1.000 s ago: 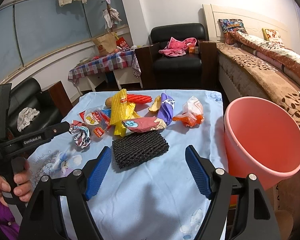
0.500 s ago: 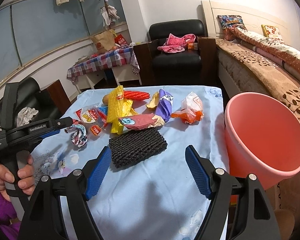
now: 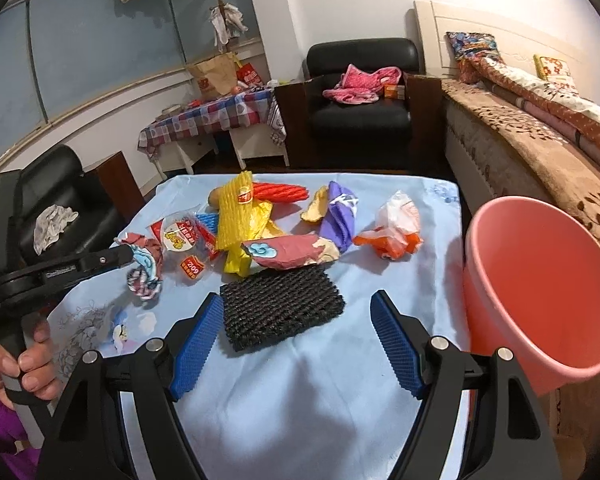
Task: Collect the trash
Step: 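Grasp the crumpled silver wrapper with the left gripper while the right grasps the black mesh pad, then carry the wrapper and black mesh pad in both grippers over the pink bucket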
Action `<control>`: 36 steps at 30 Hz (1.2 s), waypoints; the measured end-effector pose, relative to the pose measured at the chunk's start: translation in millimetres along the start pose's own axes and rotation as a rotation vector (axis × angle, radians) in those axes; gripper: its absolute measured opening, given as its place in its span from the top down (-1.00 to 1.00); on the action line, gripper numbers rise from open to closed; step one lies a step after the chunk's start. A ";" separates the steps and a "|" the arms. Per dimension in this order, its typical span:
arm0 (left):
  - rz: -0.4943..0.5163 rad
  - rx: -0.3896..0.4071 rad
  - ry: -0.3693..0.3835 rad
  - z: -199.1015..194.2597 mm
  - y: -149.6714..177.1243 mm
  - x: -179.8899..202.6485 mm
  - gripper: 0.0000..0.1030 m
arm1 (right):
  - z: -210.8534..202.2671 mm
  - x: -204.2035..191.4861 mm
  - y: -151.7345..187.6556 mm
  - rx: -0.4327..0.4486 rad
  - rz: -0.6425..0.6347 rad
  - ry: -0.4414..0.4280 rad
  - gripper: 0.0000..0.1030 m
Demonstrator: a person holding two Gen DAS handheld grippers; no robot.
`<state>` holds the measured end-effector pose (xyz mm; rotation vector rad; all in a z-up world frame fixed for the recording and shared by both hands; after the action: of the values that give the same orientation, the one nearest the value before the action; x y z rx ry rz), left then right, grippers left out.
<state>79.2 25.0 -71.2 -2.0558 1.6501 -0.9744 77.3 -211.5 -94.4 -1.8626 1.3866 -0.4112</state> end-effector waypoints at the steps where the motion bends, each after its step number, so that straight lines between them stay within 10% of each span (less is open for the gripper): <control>1: -0.002 0.006 0.005 -2.4 -0.6 -0.4 0.79 | 5.4 1.4 1.2 -0.015 0.009 -0.002 -0.46; 15: -0.011 0.032 0.051 -12.4 1.6 -6.0 0.79 | 71.1 28.1 6.5 -0.192 0.158 -0.019 -0.37; 19: -0.008 0.026 0.056 -12.4 3.3 -5.5 0.79 | 81.4 25.1 12.9 -0.232 0.168 -0.044 0.20; 23: 0.000 0.027 0.061 -15.1 4.0 -2.9 0.79 | 78.3 24.3 14.8 -0.220 0.172 -0.052 0.76; 36: 0.052 0.067 0.104 -40.3 1.3 21.8 0.79 | -2.9 18.0 -10.1 -0.048 0.122 -0.079 0.83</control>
<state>52.7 10.3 -36.8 -1.9388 1.6890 -1.1212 88.6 -227.9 -88.4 -1.8015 1.4587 -0.2419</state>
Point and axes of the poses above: each gripper's, at about its wrist camera, not at the fingertips, and z roughly the way its jaws point, x to its right, y to its underside, the point moved 9 cm from there along z, roughly the way its jaws point, and after that the axes turned 4 degrees about -x, right-handed, at the moved point
